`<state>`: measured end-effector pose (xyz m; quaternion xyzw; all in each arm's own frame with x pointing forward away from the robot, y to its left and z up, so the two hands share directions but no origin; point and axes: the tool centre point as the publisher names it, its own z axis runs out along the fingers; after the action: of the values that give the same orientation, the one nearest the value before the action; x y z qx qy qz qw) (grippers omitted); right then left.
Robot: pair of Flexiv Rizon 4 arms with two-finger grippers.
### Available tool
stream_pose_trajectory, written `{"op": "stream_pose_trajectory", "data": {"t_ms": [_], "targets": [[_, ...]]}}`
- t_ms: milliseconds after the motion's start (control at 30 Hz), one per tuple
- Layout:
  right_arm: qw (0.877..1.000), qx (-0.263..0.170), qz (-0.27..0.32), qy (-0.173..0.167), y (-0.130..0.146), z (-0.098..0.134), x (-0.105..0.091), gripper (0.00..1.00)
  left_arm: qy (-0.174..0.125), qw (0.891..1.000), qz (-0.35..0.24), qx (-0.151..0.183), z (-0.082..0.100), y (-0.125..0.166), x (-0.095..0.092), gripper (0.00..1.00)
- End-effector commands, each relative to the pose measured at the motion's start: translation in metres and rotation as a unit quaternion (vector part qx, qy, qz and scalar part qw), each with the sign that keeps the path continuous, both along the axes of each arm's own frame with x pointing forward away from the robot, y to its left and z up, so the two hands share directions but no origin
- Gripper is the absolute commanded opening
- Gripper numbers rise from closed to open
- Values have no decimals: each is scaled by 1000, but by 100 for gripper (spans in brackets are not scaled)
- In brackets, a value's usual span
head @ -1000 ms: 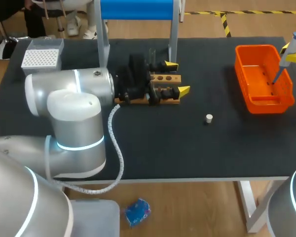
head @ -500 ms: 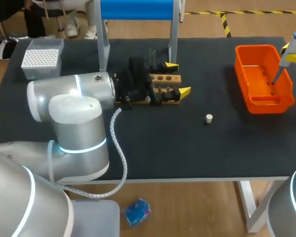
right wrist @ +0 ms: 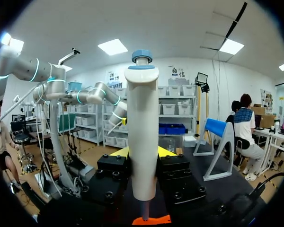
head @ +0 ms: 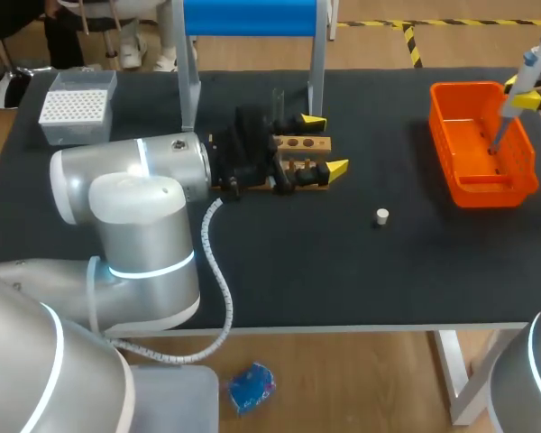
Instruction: Invert the test tube, pick up the pipette, mount the tip to pipette, aspirate from beaker and dispense into the tube, eject the tip, return the pipette, and cap with the stopper.
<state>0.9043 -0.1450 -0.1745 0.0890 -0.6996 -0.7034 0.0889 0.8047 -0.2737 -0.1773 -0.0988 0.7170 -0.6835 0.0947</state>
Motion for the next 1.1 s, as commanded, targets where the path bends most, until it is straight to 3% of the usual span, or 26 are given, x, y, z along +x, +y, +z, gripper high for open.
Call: {"op": "stream_pose_trajectory", "data": {"t_ms": [33,133,300,367,467,533,1100], "targets": [[999,-5,-48,-9,56,17,-34,0,-1,1000,3,-3,-1,-1,-1,100],[999,1,-48,-11,84,19,-42,0,-1,1000,3,-3,-1,-1,-1,100],[996,-35,-68,-37,132,16,-51,0,-1,1000,3,-3,-1,-1,-1,100],[997,-26,-68,-26,151,12,-54,0,-1,1000,3,-3,-1,-1,-1,100],[996,-47,-73,-31,176,3,-57,0,-1,1000,3,-3,-1,-1,-1,100],[997,-36,-64,-13,190,-2,-61,0,-1,1000,3,-3,-1,-1,-1,100],[997,-36,-64,-13,190,-2,-61,0,-1,1000,3,-3,-1,-1,-1,100]]}}
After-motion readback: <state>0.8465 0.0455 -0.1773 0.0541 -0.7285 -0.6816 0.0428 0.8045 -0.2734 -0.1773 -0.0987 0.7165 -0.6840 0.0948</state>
